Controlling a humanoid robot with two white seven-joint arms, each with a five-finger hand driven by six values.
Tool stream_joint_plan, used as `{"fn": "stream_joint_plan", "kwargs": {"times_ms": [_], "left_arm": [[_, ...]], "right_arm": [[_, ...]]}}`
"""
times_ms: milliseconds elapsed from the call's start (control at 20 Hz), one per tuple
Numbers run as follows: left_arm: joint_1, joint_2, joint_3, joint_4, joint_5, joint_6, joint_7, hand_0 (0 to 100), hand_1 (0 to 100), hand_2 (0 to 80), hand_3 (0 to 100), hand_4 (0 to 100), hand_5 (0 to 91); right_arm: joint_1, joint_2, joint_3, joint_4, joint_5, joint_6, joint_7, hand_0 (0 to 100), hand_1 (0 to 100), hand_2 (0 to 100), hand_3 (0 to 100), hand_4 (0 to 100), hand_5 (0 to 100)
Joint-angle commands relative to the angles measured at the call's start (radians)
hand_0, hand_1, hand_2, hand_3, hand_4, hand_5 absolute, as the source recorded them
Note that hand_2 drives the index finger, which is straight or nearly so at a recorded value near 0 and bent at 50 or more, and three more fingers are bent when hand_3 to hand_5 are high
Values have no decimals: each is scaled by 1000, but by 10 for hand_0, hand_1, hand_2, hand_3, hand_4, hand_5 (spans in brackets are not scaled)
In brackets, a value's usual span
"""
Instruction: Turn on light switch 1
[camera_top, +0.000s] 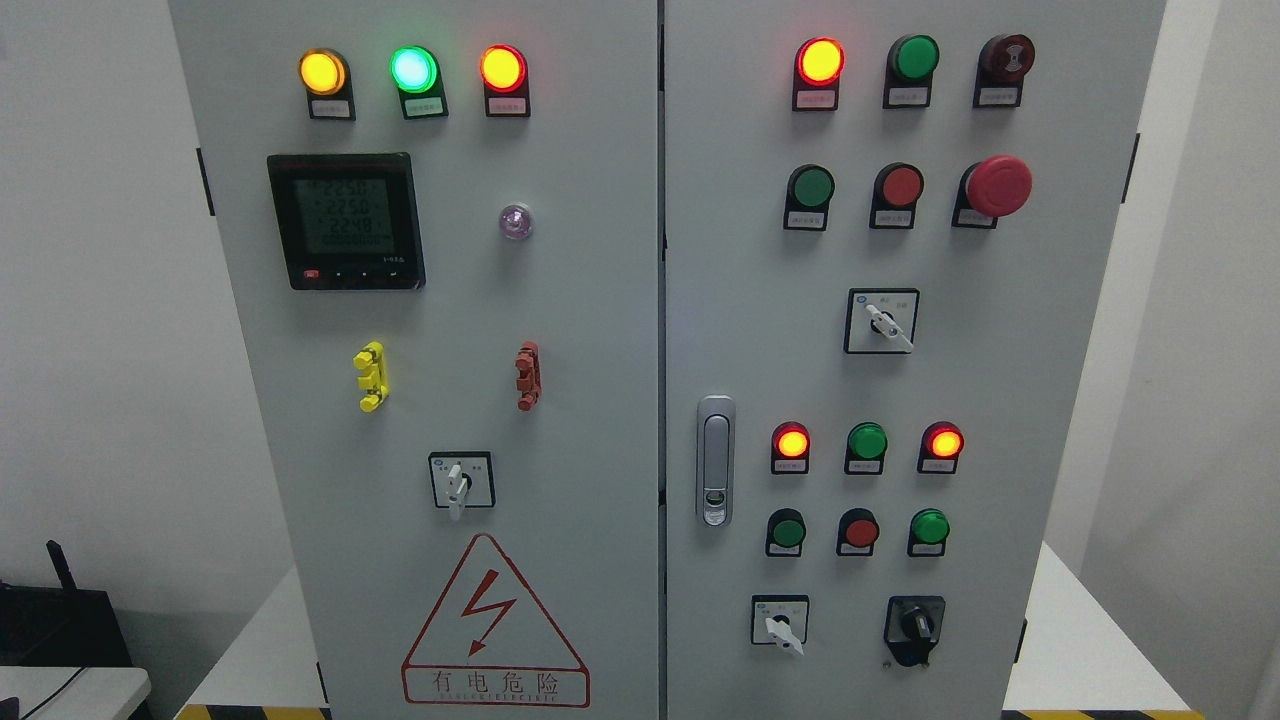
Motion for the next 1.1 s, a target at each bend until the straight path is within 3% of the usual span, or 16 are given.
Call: {"fn": "stream_joint_plan", "kwargs": {"times_ms": [0,301,551,702,902,1053], "left_arm": [[-8,61,-219,-93,-4,22,63,205,256,453,701,756,561],[-77,51,-343,-99,-1,37,86,201,258,461,718,766,610],[-135,44,-437,-116,-3,109,88,199,260,461,727,770,638],[-152,42,-513,-125,-1,132,150,197,263,459,727,769,636],[-190,24,-610,-145,-9,204,193,190,269,462,728,772,636],[-241,4,-642,-145,-47,270,267,185,284,471,737,780,638]], "right_arm": [[0,0,20,0,-26,0,1,120,389,0,0,0,0],[0,0,20,0,-26,0,1,120,389,0,0,0,0],[0,0,20,0,-26,0,1,120,389,0,0,0,0],[0,0,20,0,-26,0,1,120,389,0,0,0,0],[0,0,20,0,-26,0,1,120,389,0,0,0,0],[0,0,20,0,-26,0,1,120,389,0,0,0,0]]}}
